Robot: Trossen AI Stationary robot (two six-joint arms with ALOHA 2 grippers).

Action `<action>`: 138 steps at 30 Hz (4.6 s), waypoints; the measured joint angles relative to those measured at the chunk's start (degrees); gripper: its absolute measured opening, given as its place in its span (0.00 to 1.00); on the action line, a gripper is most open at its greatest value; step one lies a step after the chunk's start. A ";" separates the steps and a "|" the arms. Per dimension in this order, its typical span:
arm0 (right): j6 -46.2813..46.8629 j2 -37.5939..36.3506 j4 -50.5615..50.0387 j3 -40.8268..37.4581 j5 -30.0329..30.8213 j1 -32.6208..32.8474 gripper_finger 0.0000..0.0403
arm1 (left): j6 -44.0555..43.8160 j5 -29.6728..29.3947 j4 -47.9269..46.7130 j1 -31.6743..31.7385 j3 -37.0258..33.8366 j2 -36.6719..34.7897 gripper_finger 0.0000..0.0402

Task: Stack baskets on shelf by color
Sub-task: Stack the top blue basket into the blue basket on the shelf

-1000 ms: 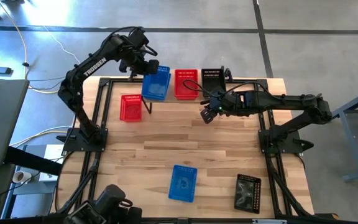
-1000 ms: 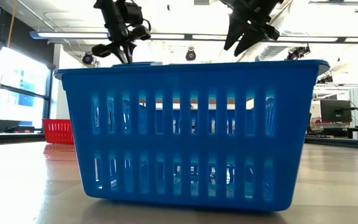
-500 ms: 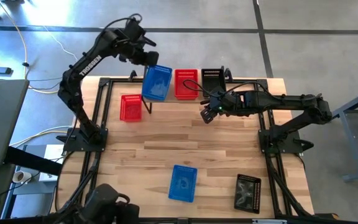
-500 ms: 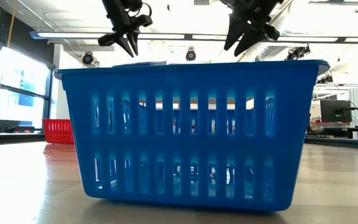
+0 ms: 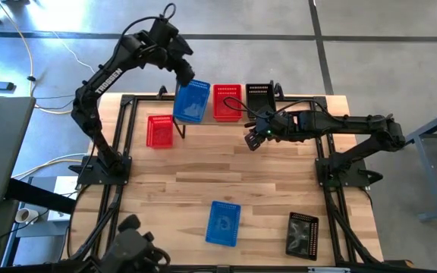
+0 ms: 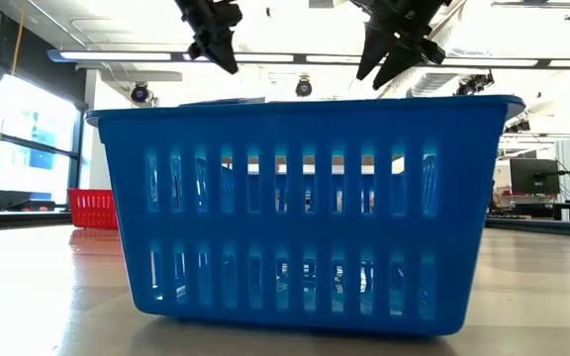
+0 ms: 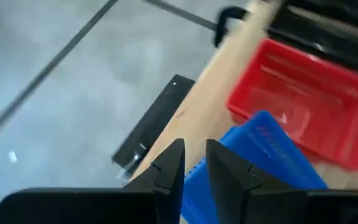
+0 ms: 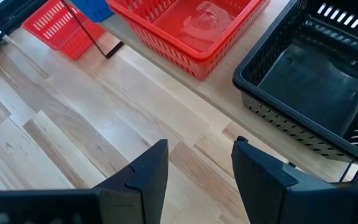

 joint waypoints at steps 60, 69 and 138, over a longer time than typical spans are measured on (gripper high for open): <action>2.91 0.00 0.07 0.00 1.05 -0.15 0.40 | -1.46 -8.12 -18.15 -3.91 1.33 3.50 0.29; 2.27 0.00 0.07 0.00 0.86 -0.15 0.40 | -13.84 -9.90 -18.62 -1.52 1.33 3.50 0.29; -0.11 0.00 0.04 -0.02 0.15 -0.15 0.40 | -26.68 -12.36 -17.32 -2.72 1.25 6.55 0.02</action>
